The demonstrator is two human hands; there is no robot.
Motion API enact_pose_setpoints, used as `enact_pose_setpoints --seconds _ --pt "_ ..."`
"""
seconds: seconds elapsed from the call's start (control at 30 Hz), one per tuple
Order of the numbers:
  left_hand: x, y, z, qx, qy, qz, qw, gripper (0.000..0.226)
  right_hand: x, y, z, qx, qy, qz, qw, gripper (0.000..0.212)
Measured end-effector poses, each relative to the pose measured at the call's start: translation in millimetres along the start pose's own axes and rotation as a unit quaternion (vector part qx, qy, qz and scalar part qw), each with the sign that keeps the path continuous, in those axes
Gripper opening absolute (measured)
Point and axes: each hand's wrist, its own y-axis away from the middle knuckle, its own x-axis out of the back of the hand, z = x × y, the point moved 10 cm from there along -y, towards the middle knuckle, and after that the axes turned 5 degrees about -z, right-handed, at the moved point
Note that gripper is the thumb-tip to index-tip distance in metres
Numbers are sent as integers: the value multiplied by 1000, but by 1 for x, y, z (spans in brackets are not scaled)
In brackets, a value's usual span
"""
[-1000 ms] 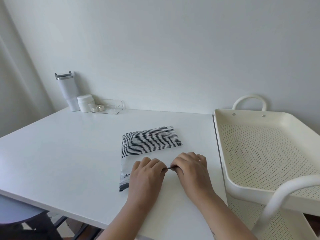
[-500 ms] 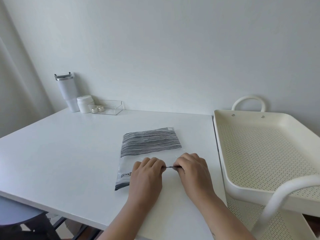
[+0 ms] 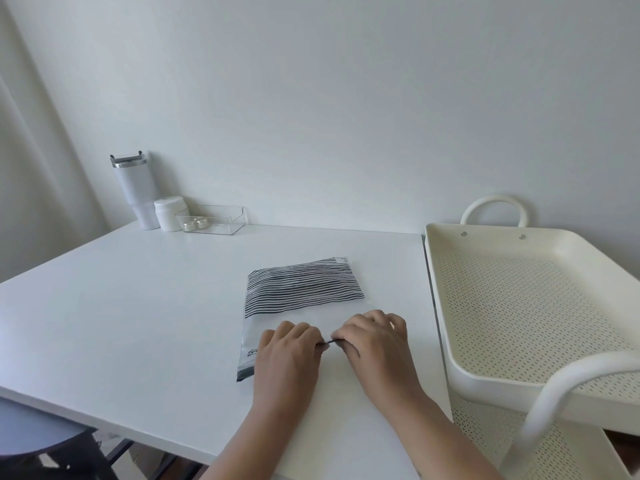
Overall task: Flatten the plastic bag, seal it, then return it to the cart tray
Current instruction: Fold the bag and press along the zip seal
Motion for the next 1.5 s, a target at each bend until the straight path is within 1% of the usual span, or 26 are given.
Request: enact_pose_setpoints --seconds 0.07,0.13,0.2,0.3,0.37,0.43,0.63,0.8,0.97,1.03,1.13,1.27,1.37,1.5 --pt "0 2 -1 3 7 1 1000 18 0 -1 4 -21 8 -1 1000 14" --pt "1 3 -5 14 9 2 1000 18 0 -1 13 -52 11 -3 999 18" --pt "1 2 -6 19 -2 4 1000 22 1 -1 17 -63 9 0 998 19" --pt "1 0 -5 16 -10 1 1000 29 -1 0 8 -32 5 -1 999 19" --pt "1 0 -4 11 -11 0 1000 29 -4 0 -2 0 10 -12 1000 17" --pt "-1 1 -2 7 -9 -5 1000 24 -4 -1 -6 13 13 -11 1000 12" --pt "2 2 7 -26 1 -2 1000 12 0 -2 2 -15 2 -1 1000 15" --pt "6 3 11 -38 2 16 999 14 2 -1 1 -10 -12 5 1000 12" --pt "6 1 7 -30 9 28 999 18 0 0 -5 14 -10 0 1000 9" --pt "5 2 6 -29 7 28 999 17 -1 -1 -7 19 -6 -5 1000 11" --pt "5 4 6 -35 -4 33 999 13 -3 -2 -4 9 0 -14 1000 14" --pt "8 2 -4 -4 -5 47 999 21 2 -2 3 -21 -1 2 1000 18" --pt "8 2 -5 -1 -8 49 999 26 3 -1 -1 -9 -9 6 1000 17" --pt "11 3 -1 -12 7 52 999 21 0 -1 -5 11 -12 -10 1000 11"
